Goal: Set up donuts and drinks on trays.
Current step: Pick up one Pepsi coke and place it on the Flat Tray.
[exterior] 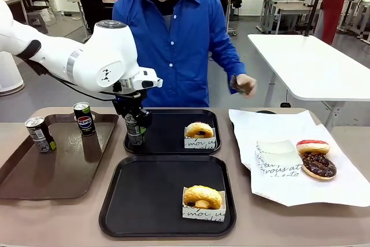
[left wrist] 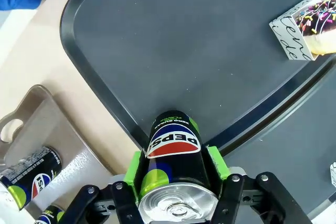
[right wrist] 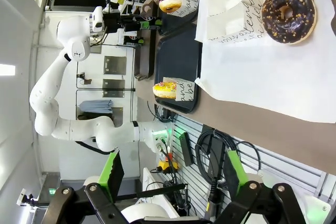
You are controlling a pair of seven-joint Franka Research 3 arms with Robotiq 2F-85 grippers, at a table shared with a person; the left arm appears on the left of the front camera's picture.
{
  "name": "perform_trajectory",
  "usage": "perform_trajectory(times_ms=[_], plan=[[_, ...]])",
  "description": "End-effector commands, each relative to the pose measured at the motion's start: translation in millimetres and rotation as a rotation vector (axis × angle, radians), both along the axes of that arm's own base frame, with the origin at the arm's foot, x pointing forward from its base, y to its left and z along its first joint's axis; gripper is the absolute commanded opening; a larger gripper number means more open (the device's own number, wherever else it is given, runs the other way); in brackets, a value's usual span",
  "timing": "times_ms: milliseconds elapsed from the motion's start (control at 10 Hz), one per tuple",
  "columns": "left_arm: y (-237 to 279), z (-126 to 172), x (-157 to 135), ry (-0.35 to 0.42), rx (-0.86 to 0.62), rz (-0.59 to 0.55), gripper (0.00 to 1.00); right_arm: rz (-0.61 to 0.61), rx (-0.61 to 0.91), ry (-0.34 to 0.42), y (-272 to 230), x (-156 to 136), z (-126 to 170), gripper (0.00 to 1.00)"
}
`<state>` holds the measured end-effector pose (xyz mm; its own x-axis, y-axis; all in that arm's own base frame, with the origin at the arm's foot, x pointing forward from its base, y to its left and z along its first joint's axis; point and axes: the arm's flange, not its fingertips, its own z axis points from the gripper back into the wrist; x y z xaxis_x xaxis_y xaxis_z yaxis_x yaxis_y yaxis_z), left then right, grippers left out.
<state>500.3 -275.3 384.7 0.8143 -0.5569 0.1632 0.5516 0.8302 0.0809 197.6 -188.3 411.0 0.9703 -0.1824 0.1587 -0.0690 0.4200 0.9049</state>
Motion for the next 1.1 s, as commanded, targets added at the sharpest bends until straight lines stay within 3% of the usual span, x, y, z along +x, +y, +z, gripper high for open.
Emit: perform_trajectory(times_ms=[0,100,300,400,600,1000], plan=[[-7,2,3,-0.022,0.011,0.030,0.59,-0.005,0.024,-0.027,1,2,2,1.00],[-7,1,4,-0.010,0.013,0.034,1.00,-0.005,0.024,-0.027,1,2,2,1.00],[-3,13,-1,-0.019,-0.010,0.023,1.00,-0.005,0.024,-0.027,1,2,2,1.00],[-2,27,-9,-0.025,-0.024,0.010,0.82,-0.005,0.024,-0.027,1,2,2,1.00],[6,58,-35,-0.062,-0.057,-0.032,1.00,-0.005,0.024,-0.027,1,2,2,1.00],[32,76,-69,-0.032,-0.026,0.091,1.00,-0.005,0.024,-0.027,1,2,2,1.00]])
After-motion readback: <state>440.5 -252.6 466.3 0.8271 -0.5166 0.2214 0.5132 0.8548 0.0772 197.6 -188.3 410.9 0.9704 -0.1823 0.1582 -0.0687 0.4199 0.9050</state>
